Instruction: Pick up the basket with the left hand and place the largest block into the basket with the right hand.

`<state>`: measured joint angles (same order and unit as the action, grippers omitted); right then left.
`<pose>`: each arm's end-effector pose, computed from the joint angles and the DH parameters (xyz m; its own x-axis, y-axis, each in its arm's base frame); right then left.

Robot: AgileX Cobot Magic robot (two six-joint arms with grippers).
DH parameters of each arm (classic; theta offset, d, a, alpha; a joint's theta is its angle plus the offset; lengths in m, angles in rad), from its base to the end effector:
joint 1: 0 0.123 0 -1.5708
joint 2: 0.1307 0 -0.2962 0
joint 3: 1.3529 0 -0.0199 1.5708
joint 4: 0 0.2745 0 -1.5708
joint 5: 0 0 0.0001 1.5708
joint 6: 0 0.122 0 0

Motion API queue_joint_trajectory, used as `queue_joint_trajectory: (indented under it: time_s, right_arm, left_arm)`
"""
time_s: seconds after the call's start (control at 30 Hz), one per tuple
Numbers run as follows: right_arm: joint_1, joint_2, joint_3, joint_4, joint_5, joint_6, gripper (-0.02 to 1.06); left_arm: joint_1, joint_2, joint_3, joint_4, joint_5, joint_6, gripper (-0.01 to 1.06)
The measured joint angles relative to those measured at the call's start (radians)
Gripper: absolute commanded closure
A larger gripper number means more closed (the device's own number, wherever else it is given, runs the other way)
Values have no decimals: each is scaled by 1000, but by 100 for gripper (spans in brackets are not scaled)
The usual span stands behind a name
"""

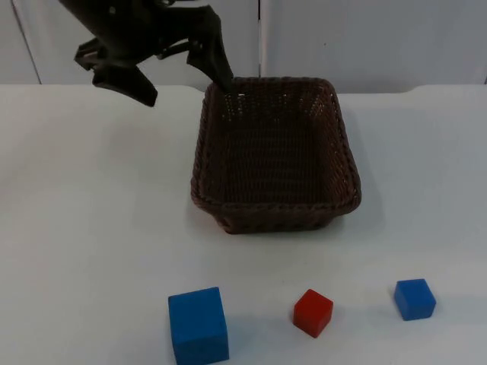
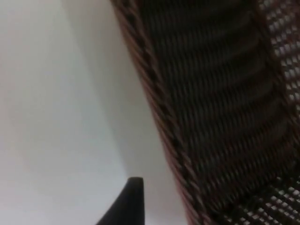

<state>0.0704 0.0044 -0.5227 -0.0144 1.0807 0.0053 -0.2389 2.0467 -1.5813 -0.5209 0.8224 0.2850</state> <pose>0.0293 0.0005 0.2796 -0.4563 -0.0337 -0.8892 -0.0597 0.9982 -0.0071 0.4556 -0.1568 0.1807 -0.9076 0.1376 -0.3967 0.2937 0.8832 -0.3657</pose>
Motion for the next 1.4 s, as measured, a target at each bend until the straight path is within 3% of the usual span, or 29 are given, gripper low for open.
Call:
queue_joint_trajectory:
  time_s: [0.63,1.4]
  right_arm:
    - [0,0,0,0,2,0,-1]
    - [0,0,0,0,2,4,-1]
  left_arm:
    - [-8,269,-254,67,50,-178,3]
    - [-27,394,-305,65,15,-188,3]
